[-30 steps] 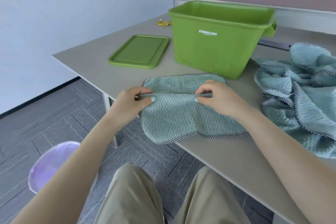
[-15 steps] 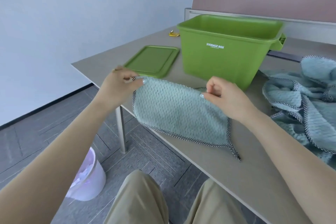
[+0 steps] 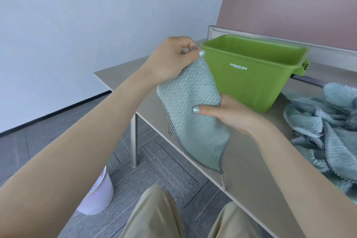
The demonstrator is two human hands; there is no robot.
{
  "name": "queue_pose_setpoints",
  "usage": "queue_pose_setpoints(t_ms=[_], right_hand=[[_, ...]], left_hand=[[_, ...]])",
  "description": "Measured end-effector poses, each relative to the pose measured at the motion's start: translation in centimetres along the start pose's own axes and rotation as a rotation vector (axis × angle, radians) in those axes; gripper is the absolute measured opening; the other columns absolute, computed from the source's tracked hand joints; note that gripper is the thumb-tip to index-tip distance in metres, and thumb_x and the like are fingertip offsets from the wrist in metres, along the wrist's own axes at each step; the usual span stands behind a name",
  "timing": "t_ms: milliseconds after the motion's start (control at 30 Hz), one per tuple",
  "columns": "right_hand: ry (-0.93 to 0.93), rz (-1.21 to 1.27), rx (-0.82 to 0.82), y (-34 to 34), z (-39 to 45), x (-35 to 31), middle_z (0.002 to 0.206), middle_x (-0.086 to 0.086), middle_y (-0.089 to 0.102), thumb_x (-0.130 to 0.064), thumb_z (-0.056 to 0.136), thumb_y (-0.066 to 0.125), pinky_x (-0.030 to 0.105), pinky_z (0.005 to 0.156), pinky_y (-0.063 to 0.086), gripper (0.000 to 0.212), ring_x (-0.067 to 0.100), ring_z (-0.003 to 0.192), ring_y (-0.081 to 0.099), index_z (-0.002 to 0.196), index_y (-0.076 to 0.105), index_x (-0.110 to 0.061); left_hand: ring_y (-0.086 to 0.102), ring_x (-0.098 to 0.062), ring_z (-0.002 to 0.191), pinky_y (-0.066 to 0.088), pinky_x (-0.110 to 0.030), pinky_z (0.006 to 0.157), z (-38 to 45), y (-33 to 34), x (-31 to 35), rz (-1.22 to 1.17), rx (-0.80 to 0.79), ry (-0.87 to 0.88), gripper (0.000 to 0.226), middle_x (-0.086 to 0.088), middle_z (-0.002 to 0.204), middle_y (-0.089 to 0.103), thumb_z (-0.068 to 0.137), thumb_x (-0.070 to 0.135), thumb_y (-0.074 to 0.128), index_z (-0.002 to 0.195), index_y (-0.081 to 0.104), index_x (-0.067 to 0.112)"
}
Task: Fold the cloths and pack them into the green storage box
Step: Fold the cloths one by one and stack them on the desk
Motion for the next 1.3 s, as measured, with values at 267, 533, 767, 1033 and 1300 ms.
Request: queue_pose_setpoints(t_ms=[267, 533, 767, 1033, 1300], right_hand=[[-0.009, 0.535, -0.068, 2.1, 0.7, 0.7, 0.082, -0.004, 0.075, -0.021, 0.061, 0.080, 0.027, 0.070, 0.057, 0.033, 0.010, 0.076, 0.071, 0.091, 0.068, -0.018], [0.133, 0.606, 0.320, -0.2, 1.0, 3.6, 0.067, -0.004, 0.074, -0.018, 0.087, 0.061, 0.020, 0.056, 0.057, 0.007, 0.009, 0.061, 0.070, 0.086, 0.065, -0.013], [0.158, 0.577, 0.371, -1.3, 0.8, 3.9, 0.087, 0.005, 0.073, -0.019, 0.084, 0.064, 0.028, 0.064, 0.054, 0.013, 0.016, 0.073, 0.070, 0.093, 0.067, -0.010], [0.079, 0.568, 0.207, -0.7, 1.4, 2.3, 0.107, 0.008, 0.070, -0.020, 0.089, 0.056, 0.028, 0.072, 0.055, 0.029, 0.017, 0.088, 0.069, 0.115, 0.062, -0.008], [0.091, 0.533, 0.259, -2.2, 1.0, 3.1, 0.106, 0.010, 0.069, -0.016, 0.090, 0.056, 0.033, 0.084, 0.051, 0.026, 0.018, 0.090, 0.066, 0.111, 0.063, -0.002]], left_hand=[[0.070, -0.014, 0.084, 0.057, -0.027, 0.073, -5.8, 3.2, -8.3, -1.229, -0.122, -0.503, 0.053, -0.001, 0.101, 0.072, 0.094, 0.053, 0.027, 0.114, 0.058, 0.015], [0.061, -0.021, 0.101, 0.047, -0.036, 0.082, -11.2, 10.0, -9.4, -1.237, -0.192, -0.800, 0.070, -0.008, 0.109, 0.065, 0.088, 0.068, 0.021, 0.110, 0.058, 0.013], [0.060, -0.009, 0.085, 0.044, -0.022, 0.078, -10.2, 5.9, -8.5, -0.459, 0.272, -0.379, 0.026, 0.005, 0.101, 0.064, 0.088, 0.028, 0.058, 0.111, 0.047, 0.030], [0.061, -0.001, 0.074, 0.044, -0.008, 0.064, -8.1, 4.5, -7.7, -0.366, 0.419, -0.301, 0.013, 0.015, 0.081, 0.068, 0.089, 0.014, 0.056, 0.090, 0.069, 0.018], [0.068, -0.007, 0.068, 0.050, -0.015, 0.053, -7.1, 4.9, -9.3, -0.917, 0.343, -0.556, 0.014, 0.003, 0.081, 0.074, 0.088, 0.020, 0.062, 0.095, 0.072, 0.014]])
Point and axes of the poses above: each hand's wrist, its own z-axis towards the middle knuckle, its own y-axis out of the palm, x = y × z, the point moved 7 cm from there along z, towards the middle knuckle
